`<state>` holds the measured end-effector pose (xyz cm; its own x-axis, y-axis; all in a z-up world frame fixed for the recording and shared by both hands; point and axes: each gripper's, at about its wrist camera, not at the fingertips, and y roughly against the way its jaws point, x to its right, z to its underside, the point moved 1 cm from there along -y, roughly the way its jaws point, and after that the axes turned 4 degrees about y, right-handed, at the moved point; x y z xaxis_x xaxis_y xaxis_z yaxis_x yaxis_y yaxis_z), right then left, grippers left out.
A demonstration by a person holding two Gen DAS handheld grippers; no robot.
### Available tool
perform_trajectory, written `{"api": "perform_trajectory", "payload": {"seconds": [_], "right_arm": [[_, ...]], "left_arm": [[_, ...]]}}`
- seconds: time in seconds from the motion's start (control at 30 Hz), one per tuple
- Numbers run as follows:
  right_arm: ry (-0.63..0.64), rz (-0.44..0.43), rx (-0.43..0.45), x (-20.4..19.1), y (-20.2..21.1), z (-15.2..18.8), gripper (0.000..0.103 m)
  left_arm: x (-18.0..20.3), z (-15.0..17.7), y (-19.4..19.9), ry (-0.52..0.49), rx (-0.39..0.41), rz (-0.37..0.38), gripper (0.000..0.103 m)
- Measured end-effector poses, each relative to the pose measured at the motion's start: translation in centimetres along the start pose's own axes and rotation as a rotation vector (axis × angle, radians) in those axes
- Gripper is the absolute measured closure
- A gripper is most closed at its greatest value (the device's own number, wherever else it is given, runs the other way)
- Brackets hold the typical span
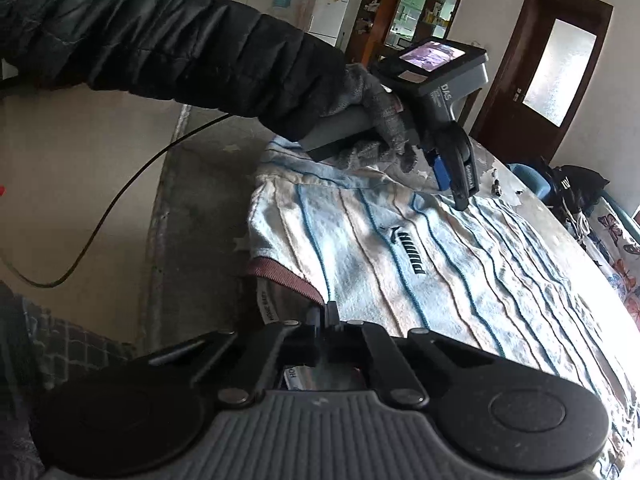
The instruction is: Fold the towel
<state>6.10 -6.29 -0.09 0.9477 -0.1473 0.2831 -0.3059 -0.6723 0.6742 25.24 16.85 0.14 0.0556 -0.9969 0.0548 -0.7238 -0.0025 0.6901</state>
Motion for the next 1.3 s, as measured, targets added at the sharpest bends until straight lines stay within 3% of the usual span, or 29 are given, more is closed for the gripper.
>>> {"api": "perform_trajectory", "payload": {"seconds": [0.3, 0.47, 0.53, 0.6, 0.93, 1.07, 1.3], "right_arm": [[0.039, -0.021, -0.011, -0.8, 0.1, 0.3, 0.101], [-0.039, -0.058, 0.01, -0.1, 1.3, 0.5, 0.097], [-0.09, -0.053, 0.023, 0.5, 2.2, 0.7, 0.095], [-0.141, -0.036, 0.032, 1.2, 3.0, 0.9, 0.085], [-0.44, 0.126, -0.024, 5.7, 3.9, 4.0, 0.084], [-0.486, 0.141, -0.06, 5.7, 3.6, 5.3, 0.084], [-0.486, 0.134, -0.073, 4.0, 4.5, 6.4, 0.079]], "left_arm": [[-0.3, -0.1, 0.3, 0.003, 0.009, 0.014, 0.065], [0.7, 0.7, 3.2, -0.019, 0.058, 0.055, 0.065], [1.6, 1.6, 4.4, -0.056, 0.064, 0.064, 0.065], [2.7, 3.0, 5.7, -0.109, 0.068, 0.086, 0.065], [8.6, 10.1, 10.4, -0.257, 0.03, 0.258, 0.065], [10.2, 12.8, 12.0, -0.303, 0.054, 0.274, 0.065], [10.4, 15.4, 14.2, -0.256, 0.077, 0.285, 0.063]]}}
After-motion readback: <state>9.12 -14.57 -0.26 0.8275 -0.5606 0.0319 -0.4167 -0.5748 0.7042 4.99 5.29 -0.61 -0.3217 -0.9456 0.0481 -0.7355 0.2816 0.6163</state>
